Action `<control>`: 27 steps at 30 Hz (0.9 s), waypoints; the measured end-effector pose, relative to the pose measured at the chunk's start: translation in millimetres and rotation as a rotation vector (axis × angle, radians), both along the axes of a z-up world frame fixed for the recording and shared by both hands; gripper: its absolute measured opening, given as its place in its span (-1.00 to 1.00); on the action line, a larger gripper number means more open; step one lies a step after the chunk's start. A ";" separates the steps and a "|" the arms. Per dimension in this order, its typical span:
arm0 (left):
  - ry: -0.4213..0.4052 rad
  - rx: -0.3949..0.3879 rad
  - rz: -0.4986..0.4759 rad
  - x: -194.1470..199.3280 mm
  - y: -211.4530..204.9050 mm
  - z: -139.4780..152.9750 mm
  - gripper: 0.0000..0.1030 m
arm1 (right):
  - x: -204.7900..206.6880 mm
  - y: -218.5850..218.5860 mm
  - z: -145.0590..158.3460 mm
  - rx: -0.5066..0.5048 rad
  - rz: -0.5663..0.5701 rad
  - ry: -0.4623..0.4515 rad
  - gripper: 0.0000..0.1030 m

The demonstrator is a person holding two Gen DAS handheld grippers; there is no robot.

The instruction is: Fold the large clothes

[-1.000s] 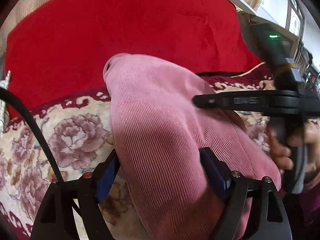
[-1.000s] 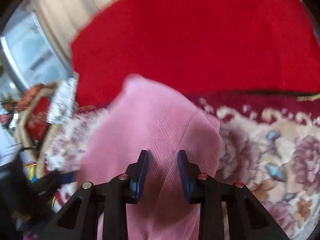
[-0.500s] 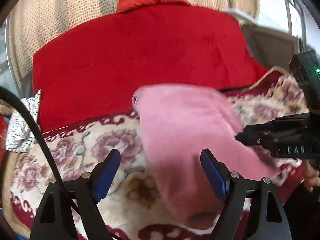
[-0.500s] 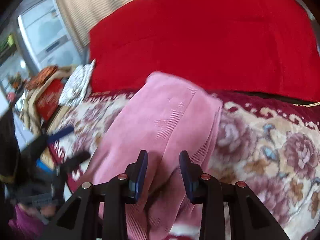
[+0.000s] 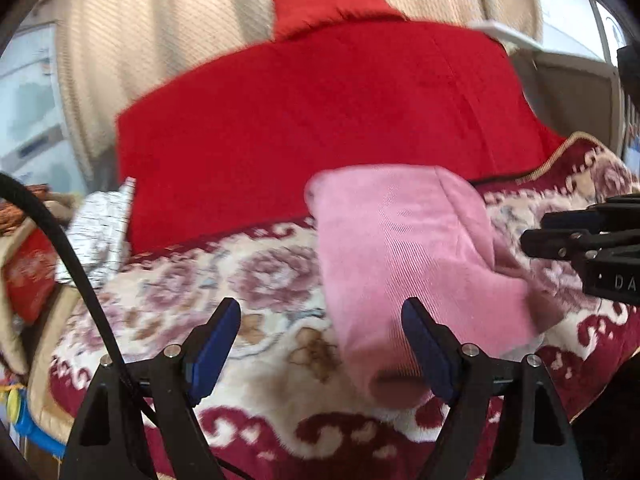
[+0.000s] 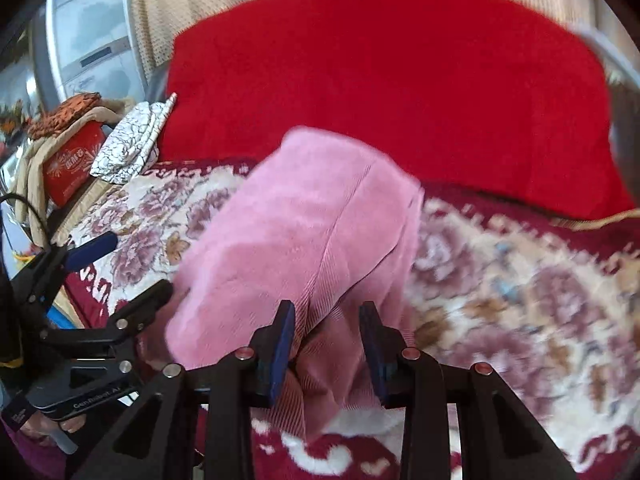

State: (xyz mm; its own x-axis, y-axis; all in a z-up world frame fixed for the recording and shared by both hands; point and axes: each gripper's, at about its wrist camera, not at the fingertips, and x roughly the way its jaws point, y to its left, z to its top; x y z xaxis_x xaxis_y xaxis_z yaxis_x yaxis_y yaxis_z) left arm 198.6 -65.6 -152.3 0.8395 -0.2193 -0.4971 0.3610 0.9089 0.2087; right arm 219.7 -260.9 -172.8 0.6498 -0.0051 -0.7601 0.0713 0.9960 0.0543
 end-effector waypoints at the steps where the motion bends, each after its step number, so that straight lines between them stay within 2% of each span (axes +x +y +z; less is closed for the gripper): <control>1: -0.017 -0.009 0.013 -9.4 5.0 6.9 0.64 | -4.9 2.7 6.0 -0.019 -0.005 -0.013 -0.27; 3: -0.050 -0.029 0.039 -27.1 15.4 23.4 0.71 | -22.1 11.8 27.5 -0.071 -0.017 -0.059 -0.27; 4: -0.070 -0.043 0.053 -35.2 21.4 32.1 0.72 | -31.6 16.5 38.1 -0.094 -0.026 -0.082 -0.16; 5: -0.084 -0.055 0.061 -41.2 26.6 39.3 0.72 | -36.5 19.6 44.7 -0.108 -0.030 -0.094 0.23; 6: -0.101 -0.073 0.068 -48.4 32.8 48.4 0.73 | -49.2 24.8 57.1 -0.126 -0.036 -0.133 0.33; 8: -0.136 -0.103 0.085 -64.6 44.8 68.7 0.89 | -67.1 34.2 76.0 -0.178 -0.049 -0.190 0.35; 11: -0.194 -0.130 0.115 -81.4 59.5 90.4 0.91 | -86.0 47.0 98.0 -0.226 -0.058 -0.229 0.35; 15: -0.224 -0.131 0.127 -100.2 68.3 111.5 0.91 | -113.2 58.3 127.5 -0.261 -0.077 -0.276 0.35; 21: -0.251 -0.142 0.127 -114.9 72.4 129.6 0.91 | -137.4 69.6 152.3 -0.282 -0.105 -0.304 0.35; 27: -0.261 -0.171 0.116 -130.0 75.7 142.6 0.91 | -149.7 74.8 162.0 -0.270 -0.121 -0.315 0.35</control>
State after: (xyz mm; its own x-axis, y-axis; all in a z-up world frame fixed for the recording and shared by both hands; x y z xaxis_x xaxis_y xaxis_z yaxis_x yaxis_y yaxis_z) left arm 68.6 10.1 -9.7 0.9578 -0.1771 -0.2264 0.2080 0.9706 0.1211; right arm 70.1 -186.0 -10.8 0.8322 -0.2669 -0.4860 0.2102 0.9630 -0.1690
